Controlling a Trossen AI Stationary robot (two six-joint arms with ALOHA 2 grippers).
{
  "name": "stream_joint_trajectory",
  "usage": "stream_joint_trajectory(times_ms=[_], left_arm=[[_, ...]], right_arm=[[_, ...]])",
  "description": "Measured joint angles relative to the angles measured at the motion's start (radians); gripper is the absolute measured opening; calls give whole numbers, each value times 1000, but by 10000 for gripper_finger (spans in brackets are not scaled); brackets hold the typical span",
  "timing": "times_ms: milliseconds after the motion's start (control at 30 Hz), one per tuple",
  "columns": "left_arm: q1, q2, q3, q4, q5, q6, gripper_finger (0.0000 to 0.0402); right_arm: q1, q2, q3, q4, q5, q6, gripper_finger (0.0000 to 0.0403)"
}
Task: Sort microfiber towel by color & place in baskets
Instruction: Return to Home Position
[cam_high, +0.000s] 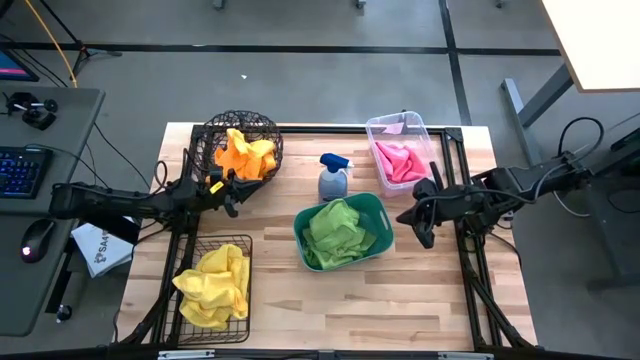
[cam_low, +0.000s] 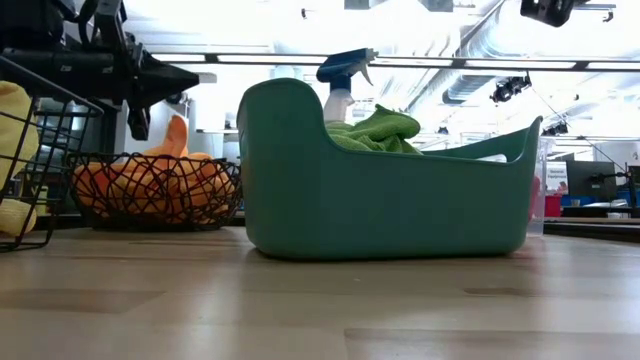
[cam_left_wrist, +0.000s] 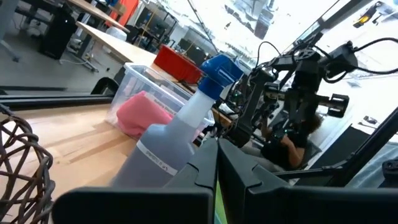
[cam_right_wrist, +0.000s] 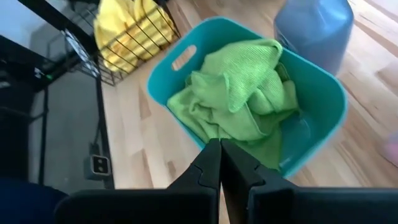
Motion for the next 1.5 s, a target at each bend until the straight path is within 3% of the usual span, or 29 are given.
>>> stream_joint_trajectory(times_ms=[367,900,1300,1500], left_arm=[[0,-5,0,-16,0,0,0],[-1,-388,1,-281,4,0,0],[-1,-562,1,-291,4,0,1],[-1,-563,-1,-273,4,0,1]], right_arm=[[-1,0,0,127,25,-62,0],[2,2,0,136,32,-36,0],[2,2,0,139,38,-42,0],[-3,2,0,159,67,-51,0]])
